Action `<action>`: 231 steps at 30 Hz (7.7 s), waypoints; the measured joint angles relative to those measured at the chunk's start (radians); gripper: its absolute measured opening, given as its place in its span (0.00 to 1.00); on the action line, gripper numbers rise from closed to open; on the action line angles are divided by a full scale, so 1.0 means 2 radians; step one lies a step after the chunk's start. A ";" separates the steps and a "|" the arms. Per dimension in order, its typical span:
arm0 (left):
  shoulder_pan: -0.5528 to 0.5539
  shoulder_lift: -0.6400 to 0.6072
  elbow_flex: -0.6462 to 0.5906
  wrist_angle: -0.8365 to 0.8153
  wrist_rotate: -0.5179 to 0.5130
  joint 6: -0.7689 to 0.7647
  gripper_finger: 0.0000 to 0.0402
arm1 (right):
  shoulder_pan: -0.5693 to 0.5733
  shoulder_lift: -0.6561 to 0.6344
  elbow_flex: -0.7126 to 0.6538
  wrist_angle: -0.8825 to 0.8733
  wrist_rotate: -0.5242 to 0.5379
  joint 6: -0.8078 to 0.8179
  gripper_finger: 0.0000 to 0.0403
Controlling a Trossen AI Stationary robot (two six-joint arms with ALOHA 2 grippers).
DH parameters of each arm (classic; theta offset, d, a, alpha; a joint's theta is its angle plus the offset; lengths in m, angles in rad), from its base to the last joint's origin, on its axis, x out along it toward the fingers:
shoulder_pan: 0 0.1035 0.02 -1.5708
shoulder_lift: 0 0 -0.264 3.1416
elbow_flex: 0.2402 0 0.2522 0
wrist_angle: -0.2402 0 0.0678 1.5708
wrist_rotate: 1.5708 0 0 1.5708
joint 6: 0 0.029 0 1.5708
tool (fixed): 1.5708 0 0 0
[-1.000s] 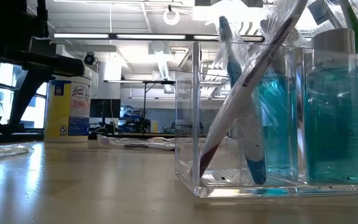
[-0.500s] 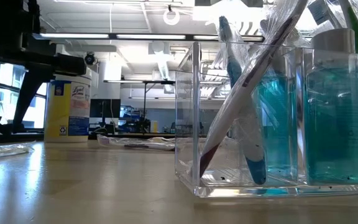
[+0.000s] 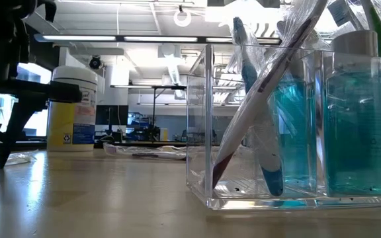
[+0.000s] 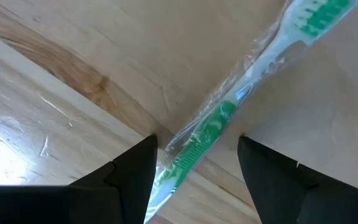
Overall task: Pick & Place toothbrushing station
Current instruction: Put the left green toothbrush into the transparent bin, then put the left purple toothbrush into the transparent bin
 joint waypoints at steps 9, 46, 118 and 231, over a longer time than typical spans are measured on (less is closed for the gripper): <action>0.000 -0.003 -0.050 0.041 0.004 0.023 0.43 | 0.000 0.000 0.000 0.000 0.000 0.000 0.50; -0.075 0.003 0.213 -0.158 -0.156 -0.297 0.01 | 0.006 0.001 0.000 -0.002 -0.033 -0.133 0.50; -0.036 0.160 -0.060 1.032 -0.304 -0.200 0.01 | 0.075 0.001 0.000 -0.004 0.000 -0.248 0.50; 0.287 -0.150 -0.054 0.123 -0.137 -0.304 0.51 | 0.075 0.001 0.000 -0.009 0.018 -0.181 0.50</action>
